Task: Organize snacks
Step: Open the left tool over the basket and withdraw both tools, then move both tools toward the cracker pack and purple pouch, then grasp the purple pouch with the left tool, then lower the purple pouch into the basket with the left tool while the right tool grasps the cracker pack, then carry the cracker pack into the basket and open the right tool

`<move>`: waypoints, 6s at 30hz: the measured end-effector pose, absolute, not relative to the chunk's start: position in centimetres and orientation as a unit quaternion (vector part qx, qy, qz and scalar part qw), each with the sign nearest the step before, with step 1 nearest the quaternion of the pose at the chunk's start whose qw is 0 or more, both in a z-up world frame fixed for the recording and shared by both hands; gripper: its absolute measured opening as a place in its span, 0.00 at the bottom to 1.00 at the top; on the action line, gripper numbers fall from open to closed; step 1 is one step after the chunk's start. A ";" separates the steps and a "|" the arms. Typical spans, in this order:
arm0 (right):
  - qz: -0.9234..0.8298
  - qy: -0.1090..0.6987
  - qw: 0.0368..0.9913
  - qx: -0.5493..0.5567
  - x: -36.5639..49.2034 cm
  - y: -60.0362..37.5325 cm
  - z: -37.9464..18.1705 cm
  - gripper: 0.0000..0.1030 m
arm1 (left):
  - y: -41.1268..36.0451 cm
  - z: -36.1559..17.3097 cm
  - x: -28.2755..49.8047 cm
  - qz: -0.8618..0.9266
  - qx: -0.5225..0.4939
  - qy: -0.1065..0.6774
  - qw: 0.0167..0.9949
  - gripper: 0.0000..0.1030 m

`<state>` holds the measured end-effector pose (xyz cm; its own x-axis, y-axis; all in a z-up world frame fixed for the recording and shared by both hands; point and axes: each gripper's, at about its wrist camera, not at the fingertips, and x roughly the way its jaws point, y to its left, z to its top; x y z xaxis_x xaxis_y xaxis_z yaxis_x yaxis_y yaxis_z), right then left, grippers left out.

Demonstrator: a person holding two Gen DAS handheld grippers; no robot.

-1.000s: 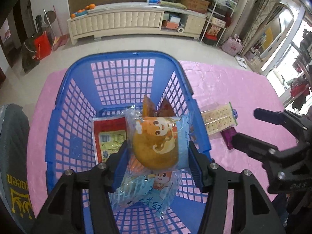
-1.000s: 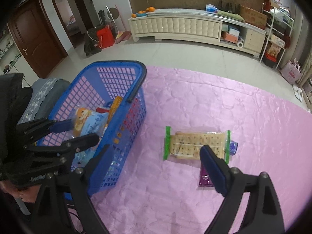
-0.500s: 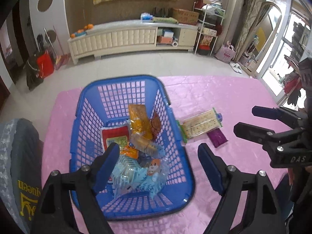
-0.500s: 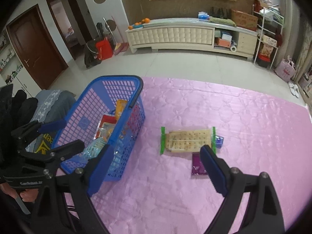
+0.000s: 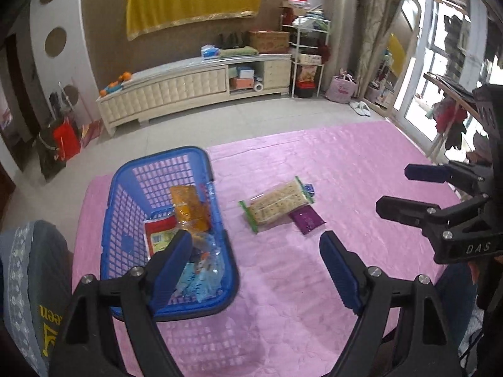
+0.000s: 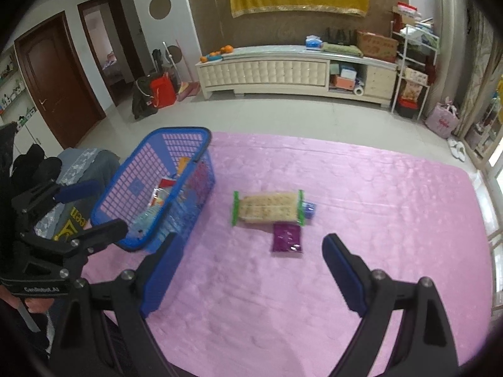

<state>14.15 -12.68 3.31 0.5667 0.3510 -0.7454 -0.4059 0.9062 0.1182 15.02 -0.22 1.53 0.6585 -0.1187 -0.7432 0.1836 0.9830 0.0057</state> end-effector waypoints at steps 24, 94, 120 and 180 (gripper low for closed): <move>0.184 0.479 0.858 -0.014 18.0 -19.7 -4.1 0.90 | -6.9 -7.4 21.3 -0.053 -0.047 0.500 0.863 0.80; 0.209 0.530 0.822 0.008 23.0 -21.8 -12.2 0.90 | -9.9 -12.8 21.5 -0.069 -0.029 0.545 0.835 0.44; 0.346 0.460 0.796 -0.188 21.4 -6.7 -8.0 0.90 | 8.4 -2.7 14.0 0.029 -0.060 0.431 0.900 0.44; 0.334 0.404 0.842 -0.129 17.0 -1.2 -0.9 0.60 | 16.4 -0.2 10.6 0.057 -0.115 0.436 0.891 0.71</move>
